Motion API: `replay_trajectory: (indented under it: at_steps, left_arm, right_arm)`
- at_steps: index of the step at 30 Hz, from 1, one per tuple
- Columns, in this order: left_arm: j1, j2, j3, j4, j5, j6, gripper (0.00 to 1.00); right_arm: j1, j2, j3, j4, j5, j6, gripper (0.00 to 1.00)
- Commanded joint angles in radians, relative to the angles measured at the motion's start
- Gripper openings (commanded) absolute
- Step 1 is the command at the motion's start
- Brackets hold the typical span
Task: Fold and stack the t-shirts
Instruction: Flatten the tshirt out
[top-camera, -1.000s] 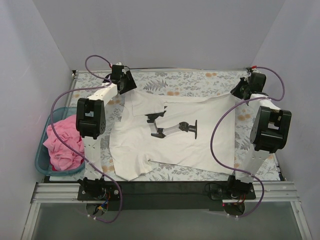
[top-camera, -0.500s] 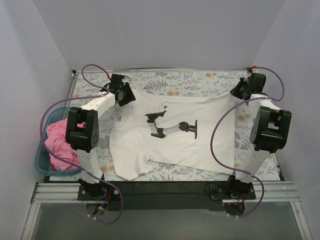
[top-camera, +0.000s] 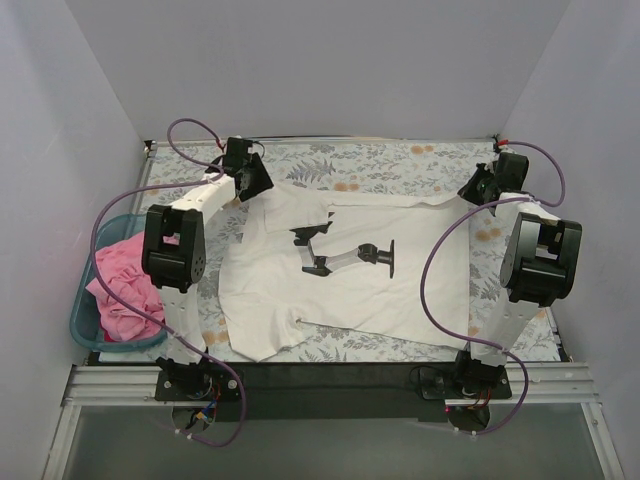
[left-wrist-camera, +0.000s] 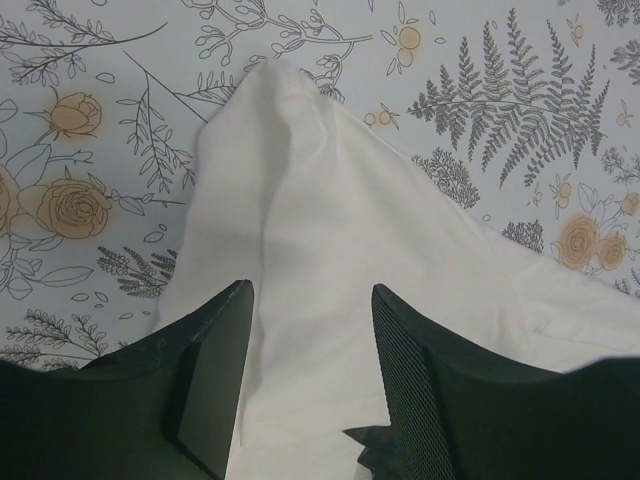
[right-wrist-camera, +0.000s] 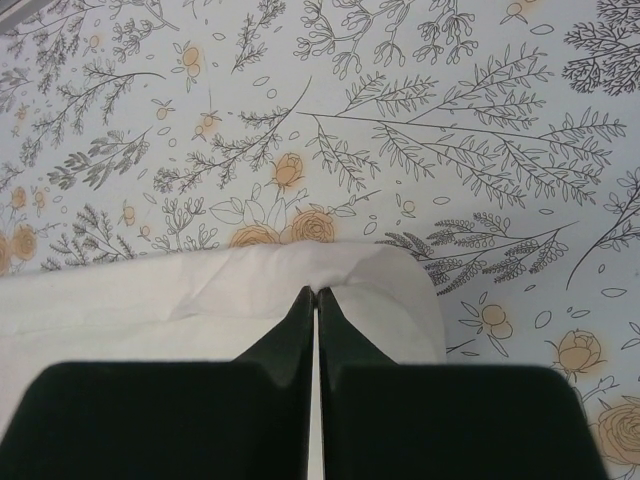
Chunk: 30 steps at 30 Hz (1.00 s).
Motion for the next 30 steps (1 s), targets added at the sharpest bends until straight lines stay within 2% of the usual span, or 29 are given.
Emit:
replay_trajectory:
  at_steps: [1, 8, 15, 22, 26, 27, 30]
  left_arm:
    - [0.003, 0.033, 0.049, -0.004, 0.003, -0.010, 0.47]
    - [0.024, 0.079, 0.118, -0.004, -0.045, -0.010, 0.45]
    - [0.056, 0.073, 0.059, 0.008, -0.086, -0.007, 0.45]
    - [0.061, 0.083, 0.028, 0.022, -0.062, 0.025, 0.43]
    - [0.061, 0.099, 0.026, 0.022, -0.054, 0.045, 0.29]
    - [0.061, 0.102, 0.028, 0.022, -0.049, 0.051, 0.21]
    - [0.061, 0.110, 0.037, 0.022, -0.038, 0.079, 0.13]
  right_arm:
    - [0.001, -0.046, -0.004, 0.028, 0.008, -0.015, 0.01]
    - [0.001, -0.047, -0.012, 0.027, 0.006, -0.018, 0.01]
    - [0.002, -0.047, -0.023, 0.027, 0.005, -0.022, 0.01]
    - [0.001, -0.049, -0.034, 0.027, 0.005, -0.021, 0.01]
    - [0.001, -0.051, -0.040, 0.027, 0.008, -0.022, 0.01]
    - [0.001, -0.049, -0.040, 0.027, 0.008, -0.022, 0.01]
    - [0.001, -0.052, -0.043, 0.027, 0.011, -0.022, 0.01]
